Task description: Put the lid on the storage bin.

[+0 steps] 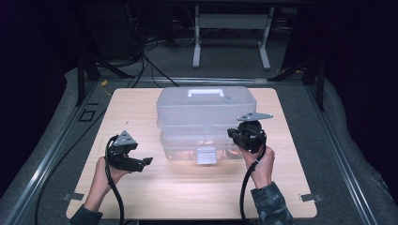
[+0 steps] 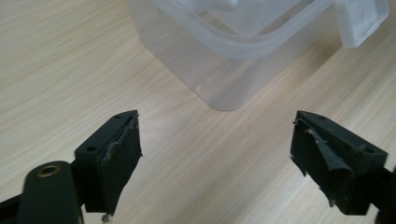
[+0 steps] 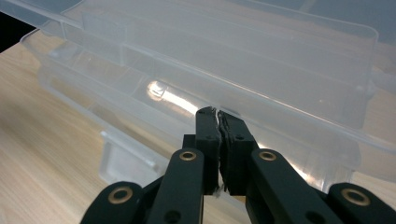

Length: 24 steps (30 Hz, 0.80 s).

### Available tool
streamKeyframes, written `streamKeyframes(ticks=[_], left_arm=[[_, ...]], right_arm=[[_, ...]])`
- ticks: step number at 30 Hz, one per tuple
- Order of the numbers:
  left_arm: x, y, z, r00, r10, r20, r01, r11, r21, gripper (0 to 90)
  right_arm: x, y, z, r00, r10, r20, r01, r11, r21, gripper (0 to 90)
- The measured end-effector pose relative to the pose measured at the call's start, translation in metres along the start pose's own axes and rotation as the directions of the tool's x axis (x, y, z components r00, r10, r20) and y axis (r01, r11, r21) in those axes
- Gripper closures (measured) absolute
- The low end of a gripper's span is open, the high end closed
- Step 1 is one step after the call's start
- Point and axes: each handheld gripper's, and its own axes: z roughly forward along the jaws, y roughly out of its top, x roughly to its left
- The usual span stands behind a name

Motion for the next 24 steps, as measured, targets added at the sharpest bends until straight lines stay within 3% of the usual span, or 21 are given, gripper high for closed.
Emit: streamKeyframes(ticks=[8, 12, 19, 22, 24], left_arm=[[0.000, -0.010, 0.011, 0.9999, -0.015, -0.006, 0.015, 0.9995, 0.026, 6.7], [0.002, -0.017, 0.014, 0.9994, -0.022, -0.026, 0.023, 0.9989, 0.041, 1.9], [0.008, -0.033, 0.020, 0.9973, -0.037, -0.064, 0.041, 0.9965, 0.072, 0.1], [0.011, -0.041, 0.023, 0.9959, -0.048, -0.076, 0.055, 0.9949, 0.085, 0.1], [0.014, -0.046, 0.025, 0.9946, -0.053, -0.089, 0.061, 0.9938, 0.093, 0.1]], right_arm=[[0.002, -0.017, -0.003, 1.0000, -0.008, 0.005, 0.007, 1.000, 0.023, 84.1], [0.002, -0.035, -0.010, 0.9997, -0.013, 0.020, 0.012, 0.999, 0.042, 76.5], [-0.021, -0.072, -0.013, 0.9970, 0.050, 0.060, -0.055, 0.993, 0.101, 64.6], [-0.030, -0.086, -0.011, 0.9930, 0.064, 0.100, -0.075, 0.990, 0.119, 61.1], [-0.036, -0.095, -0.010, 0.9913, 0.078, 0.106, -0.092, 0.987, 0.130, 53.4]])
